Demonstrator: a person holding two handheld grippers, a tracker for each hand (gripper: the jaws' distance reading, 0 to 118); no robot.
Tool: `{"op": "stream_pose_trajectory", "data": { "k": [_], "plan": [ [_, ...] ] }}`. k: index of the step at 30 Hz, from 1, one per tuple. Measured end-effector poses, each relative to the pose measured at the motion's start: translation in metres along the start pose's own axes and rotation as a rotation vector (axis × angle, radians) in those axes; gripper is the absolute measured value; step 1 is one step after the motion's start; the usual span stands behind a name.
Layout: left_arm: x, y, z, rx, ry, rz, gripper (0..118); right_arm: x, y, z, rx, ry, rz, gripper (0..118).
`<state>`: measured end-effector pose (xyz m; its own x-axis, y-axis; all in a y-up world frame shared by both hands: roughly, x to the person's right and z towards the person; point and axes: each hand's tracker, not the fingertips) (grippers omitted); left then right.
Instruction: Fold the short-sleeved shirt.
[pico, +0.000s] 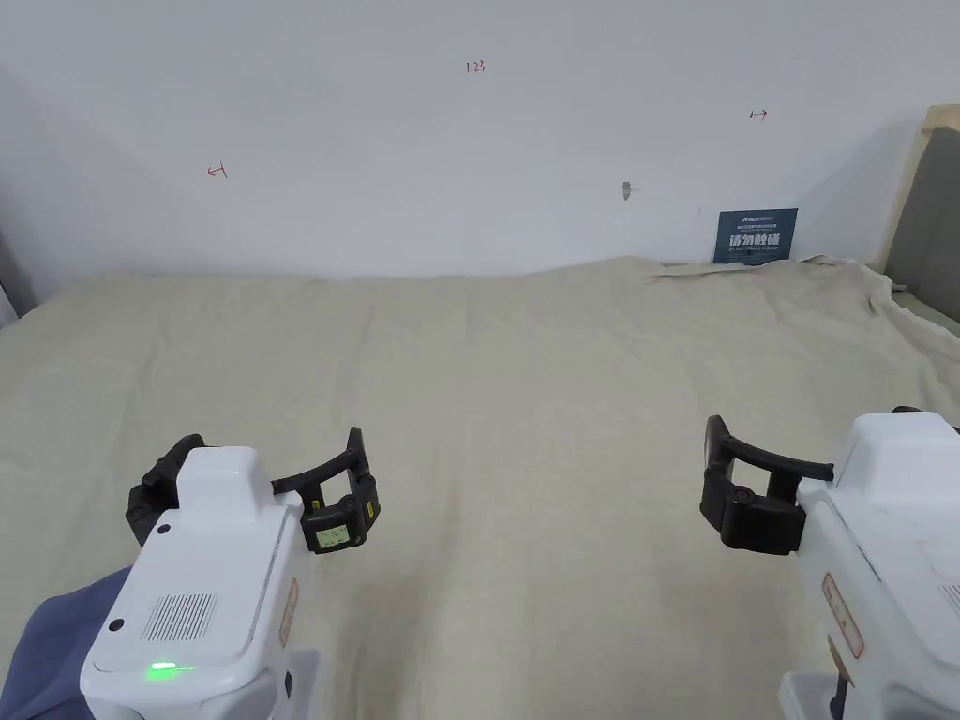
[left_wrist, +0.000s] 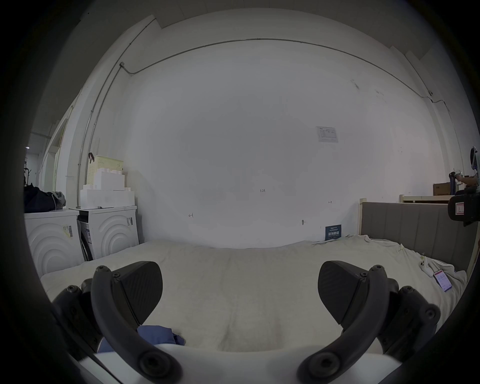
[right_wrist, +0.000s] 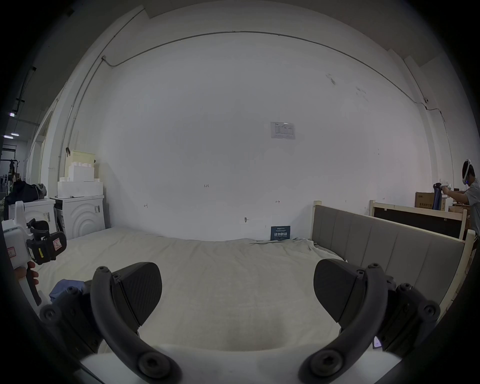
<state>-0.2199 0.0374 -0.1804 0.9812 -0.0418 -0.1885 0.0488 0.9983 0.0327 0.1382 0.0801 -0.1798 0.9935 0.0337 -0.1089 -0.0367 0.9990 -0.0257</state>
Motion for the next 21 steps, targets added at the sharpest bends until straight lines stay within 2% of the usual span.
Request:
{"op": "stream_pose_trajectory", "data": {
  "k": [21],
  "plan": [
    [-0.0022, -0.0007, -0.0022, -0.003, 0.0, -0.01, 118, 0.0018, -0.0008, -0.003, 0.002, 0.0, 0.008, 116]
  ]
}}
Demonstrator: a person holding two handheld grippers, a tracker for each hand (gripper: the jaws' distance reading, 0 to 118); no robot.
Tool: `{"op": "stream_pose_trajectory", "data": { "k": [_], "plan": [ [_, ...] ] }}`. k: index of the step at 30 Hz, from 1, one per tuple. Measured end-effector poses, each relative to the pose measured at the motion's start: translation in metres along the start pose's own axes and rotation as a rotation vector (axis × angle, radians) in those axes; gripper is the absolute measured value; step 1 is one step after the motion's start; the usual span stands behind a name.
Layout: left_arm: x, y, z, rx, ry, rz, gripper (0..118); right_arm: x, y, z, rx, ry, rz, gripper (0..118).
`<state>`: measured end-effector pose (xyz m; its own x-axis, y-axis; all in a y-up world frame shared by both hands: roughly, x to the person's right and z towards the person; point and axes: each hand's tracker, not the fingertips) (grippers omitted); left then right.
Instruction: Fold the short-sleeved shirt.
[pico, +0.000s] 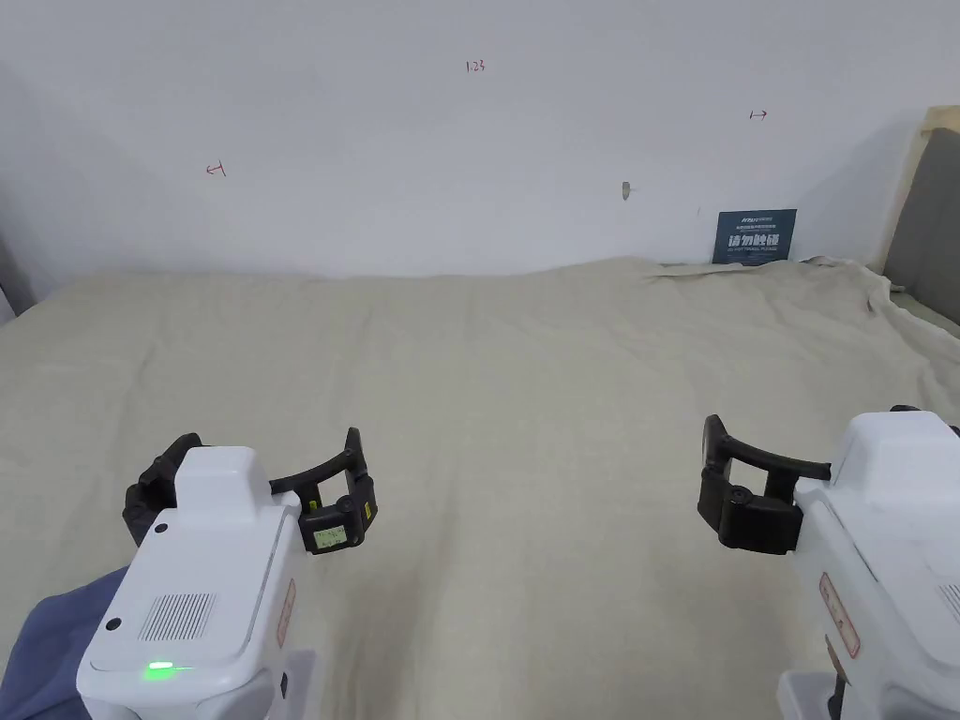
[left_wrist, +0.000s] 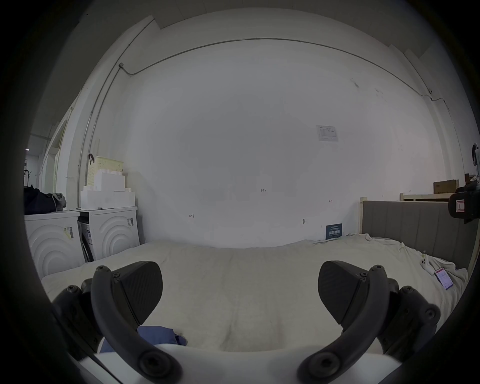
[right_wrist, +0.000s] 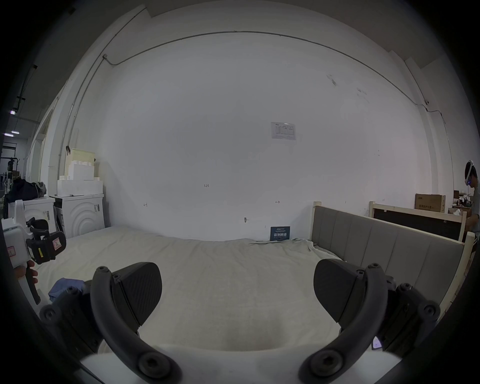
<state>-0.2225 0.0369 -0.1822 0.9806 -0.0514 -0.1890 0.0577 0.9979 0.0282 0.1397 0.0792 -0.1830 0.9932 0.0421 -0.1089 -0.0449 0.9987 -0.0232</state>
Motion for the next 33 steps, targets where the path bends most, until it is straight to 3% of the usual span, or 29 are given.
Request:
{"op": "stream_pose_trajectory", "data": {
  "k": [33],
  "plan": [
    [0.001, 0.001, 0.001, 0.001, -0.006, -0.012, 118, 0.001, 0.0, 0.0, 0.005, -0.004, 0.008, 116]
  ]
}}
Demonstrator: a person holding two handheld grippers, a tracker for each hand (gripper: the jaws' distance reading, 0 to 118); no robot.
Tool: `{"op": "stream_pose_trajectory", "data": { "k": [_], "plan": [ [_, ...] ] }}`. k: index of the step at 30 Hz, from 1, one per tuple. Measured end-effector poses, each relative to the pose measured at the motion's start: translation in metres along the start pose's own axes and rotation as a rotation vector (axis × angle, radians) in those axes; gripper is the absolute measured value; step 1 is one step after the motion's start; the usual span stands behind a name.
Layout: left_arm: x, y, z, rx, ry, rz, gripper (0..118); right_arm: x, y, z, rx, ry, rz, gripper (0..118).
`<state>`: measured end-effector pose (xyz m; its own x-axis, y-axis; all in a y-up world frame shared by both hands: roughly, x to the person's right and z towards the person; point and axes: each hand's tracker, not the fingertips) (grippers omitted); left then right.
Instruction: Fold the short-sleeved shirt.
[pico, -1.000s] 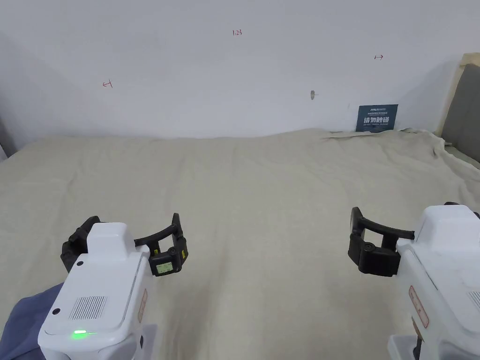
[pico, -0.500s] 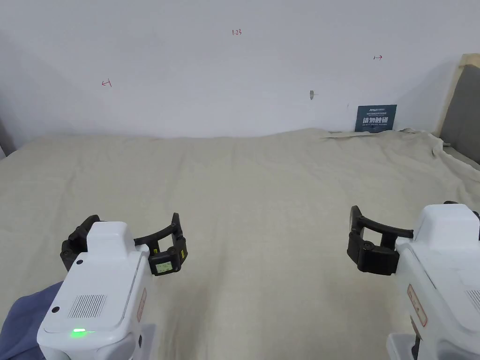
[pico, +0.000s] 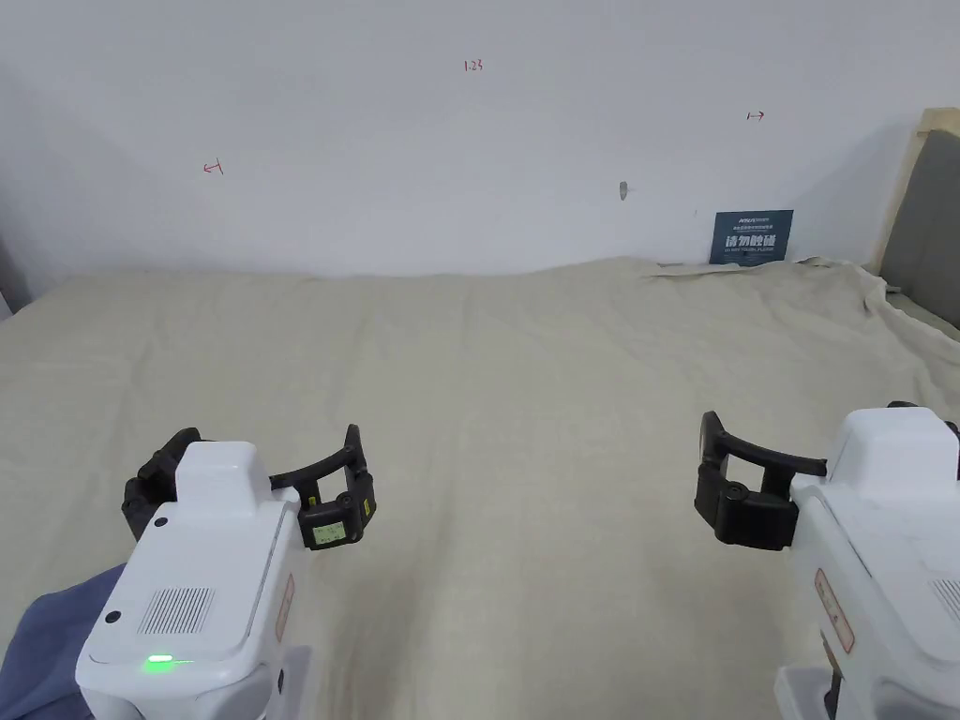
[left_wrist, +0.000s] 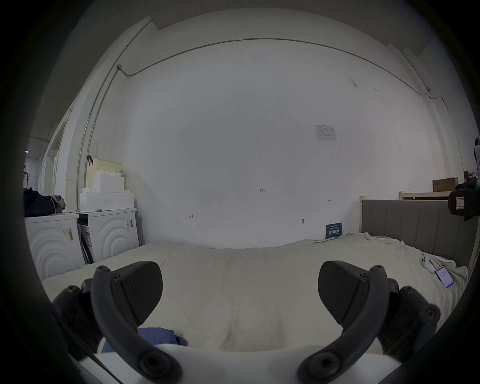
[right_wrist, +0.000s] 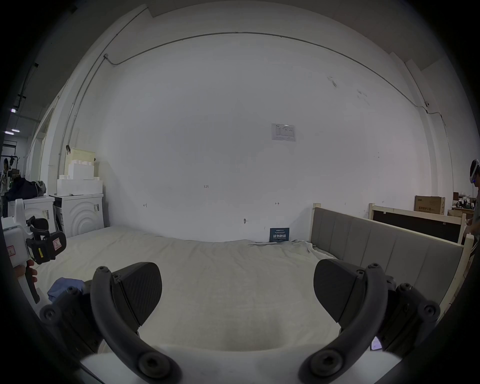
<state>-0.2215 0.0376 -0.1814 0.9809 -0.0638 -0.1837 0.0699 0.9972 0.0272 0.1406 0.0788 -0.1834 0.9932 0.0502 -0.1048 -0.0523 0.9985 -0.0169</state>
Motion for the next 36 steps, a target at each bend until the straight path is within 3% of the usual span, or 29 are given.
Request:
{"op": "stream_pose_trajectory", "data": {
  "k": [16, 21, 24, 28, 36],
  "plan": [
    [-0.004, 0.001, 0.001, 0.003, 0.002, 0.013, 118, -0.007, 0.006, 0.0, -0.017, -0.019, -0.002, 116],
    [-0.005, 0.0, 0.001, 0.003, -0.002, 0.018, 118, -0.009, 0.013, -0.004, -0.15, -0.123, -0.105, 116],
    [-0.007, -0.001, 0.0, -0.004, -0.006, 0.03, 118, -0.011, 0.022, -0.013, -0.332, -0.221, -0.136, 116],
    [-0.007, -0.002, 0.0, -0.004, -0.005, 0.024, 118, -0.012, 0.029, -0.022, -0.5, -0.181, -0.135, 116],
    [-0.007, -0.002, 0.0, -0.001, -0.005, 0.022, 118, -0.018, 0.025, -0.023, -0.453, -0.215, -0.11, 116]
  ]
}}
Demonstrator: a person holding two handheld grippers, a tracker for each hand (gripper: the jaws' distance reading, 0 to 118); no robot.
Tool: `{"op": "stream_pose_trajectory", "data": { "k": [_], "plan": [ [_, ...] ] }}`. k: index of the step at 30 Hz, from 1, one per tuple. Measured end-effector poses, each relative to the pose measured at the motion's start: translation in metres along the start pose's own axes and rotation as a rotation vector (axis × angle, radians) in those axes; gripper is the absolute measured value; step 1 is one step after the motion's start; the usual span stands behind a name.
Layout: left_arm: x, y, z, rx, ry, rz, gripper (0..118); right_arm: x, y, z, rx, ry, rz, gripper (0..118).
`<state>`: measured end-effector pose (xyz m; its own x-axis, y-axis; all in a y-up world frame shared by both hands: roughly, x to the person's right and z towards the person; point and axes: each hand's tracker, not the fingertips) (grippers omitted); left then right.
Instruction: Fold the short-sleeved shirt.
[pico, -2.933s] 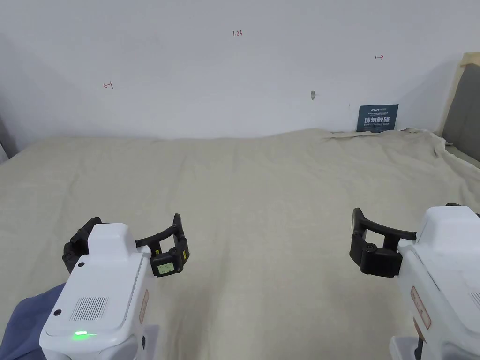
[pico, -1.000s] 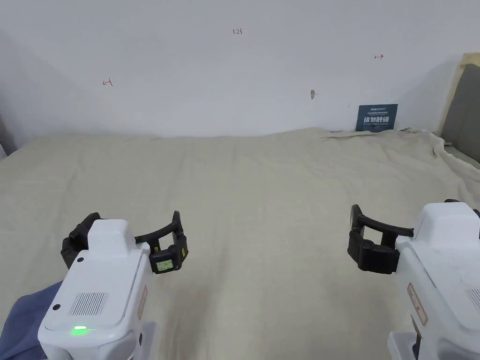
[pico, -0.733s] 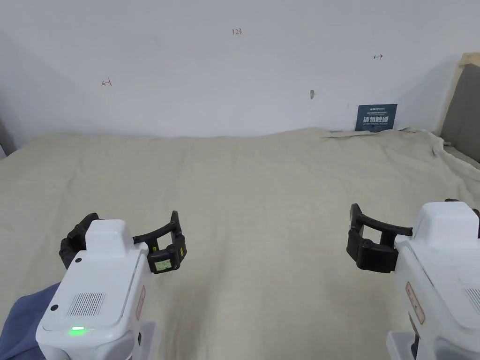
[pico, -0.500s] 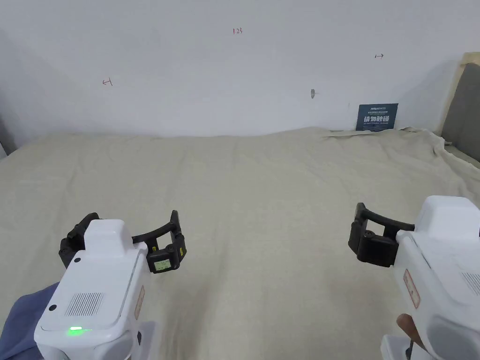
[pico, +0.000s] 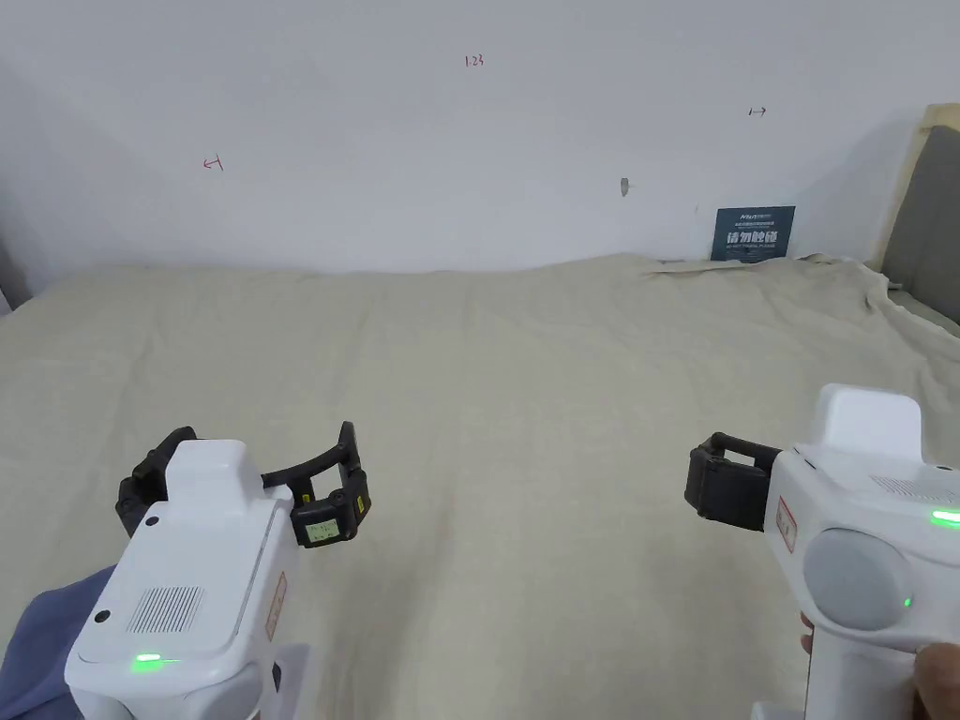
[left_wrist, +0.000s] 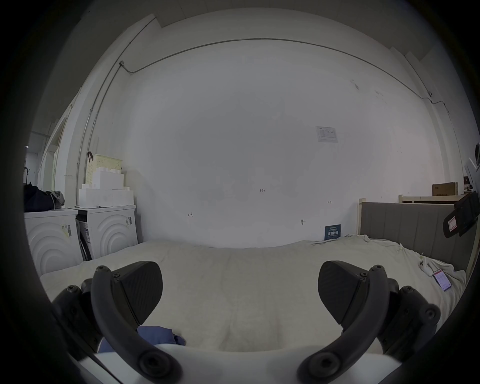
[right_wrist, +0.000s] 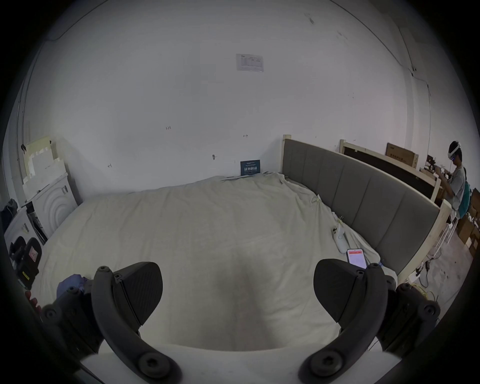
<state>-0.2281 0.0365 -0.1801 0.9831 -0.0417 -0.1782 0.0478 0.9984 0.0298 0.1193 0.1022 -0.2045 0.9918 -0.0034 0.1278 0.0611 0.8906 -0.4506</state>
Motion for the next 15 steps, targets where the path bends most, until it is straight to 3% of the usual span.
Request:
{"op": "stream_pose_trajectory", "data": {
  "k": [10, 13, 15],
  "plan": [
    [0.0, 0.001, 0.0, 0.0, 0.001, 0.0, 118, 0.008, -0.002, -0.005, 0.03, 0.012, -0.017, 116],
    [0.0, 0.001, 0.001, 0.002, 0.002, -0.004, 118, 0.011, -0.005, -0.003, 0.114, 0.055, -0.026, 116],
    [-0.001, 0.002, 0.001, 0.004, 0.002, -0.004, 118, 0.012, -0.008, -0.005, 0.183, 0.032, -0.012, 116]
  ]
}}
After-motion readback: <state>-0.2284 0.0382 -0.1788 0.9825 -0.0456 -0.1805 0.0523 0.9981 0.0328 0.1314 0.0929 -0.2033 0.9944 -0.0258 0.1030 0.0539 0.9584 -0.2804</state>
